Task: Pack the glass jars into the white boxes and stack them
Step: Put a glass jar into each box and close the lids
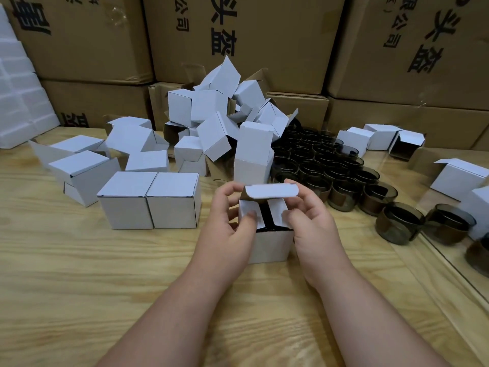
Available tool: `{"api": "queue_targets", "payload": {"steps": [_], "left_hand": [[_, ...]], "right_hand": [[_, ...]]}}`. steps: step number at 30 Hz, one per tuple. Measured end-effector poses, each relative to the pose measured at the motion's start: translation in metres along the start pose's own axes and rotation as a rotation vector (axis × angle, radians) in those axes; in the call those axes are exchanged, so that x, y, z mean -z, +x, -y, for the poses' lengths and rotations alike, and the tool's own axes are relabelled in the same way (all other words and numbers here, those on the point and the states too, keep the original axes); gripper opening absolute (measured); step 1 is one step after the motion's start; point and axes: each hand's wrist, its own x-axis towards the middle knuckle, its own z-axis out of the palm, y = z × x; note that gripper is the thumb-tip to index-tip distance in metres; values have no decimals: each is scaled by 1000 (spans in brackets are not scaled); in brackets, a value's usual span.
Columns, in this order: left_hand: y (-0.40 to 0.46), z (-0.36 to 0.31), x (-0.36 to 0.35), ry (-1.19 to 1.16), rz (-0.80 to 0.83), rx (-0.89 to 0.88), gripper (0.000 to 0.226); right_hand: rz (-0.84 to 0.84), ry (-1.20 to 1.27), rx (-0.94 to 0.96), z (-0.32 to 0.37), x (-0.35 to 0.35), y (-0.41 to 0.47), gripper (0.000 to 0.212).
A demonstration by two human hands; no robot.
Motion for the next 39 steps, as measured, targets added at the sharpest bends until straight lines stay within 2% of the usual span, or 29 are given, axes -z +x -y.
{"api": "queue_targets", "payload": {"steps": [4,9,11,14,17,21,26,34,39], "left_hand": [[0,-1,-1,25,-22,-11,29],[0,-4,0,31,-17,-15,29],[0,-3,0,28,-15,-11,24],[-1,-4,1,-121,24,41,20],[0,-4,5,-257,55,59,28],[-2,-1,5,-175,73,13,40],[-2,2,4,-144,73,58,28],[-3,-3,5,-141,66,97,17],[-3,-3,4,-83,43,74,17]], "right_hand": [[39,23,34,-1,2,-3,29],[113,81,70,0,5,-7,53],[112,29,106,0,5,-7,50],[83,-14,160,-1,4,-6,34],[72,-12,197,-1,3,-6,29],[81,-10,208,-2,4,-6,25],[79,5,191,-5,3,-6,20],[102,-4,154,-7,3,-6,22],[102,-54,148,-6,5,-6,20]]}}
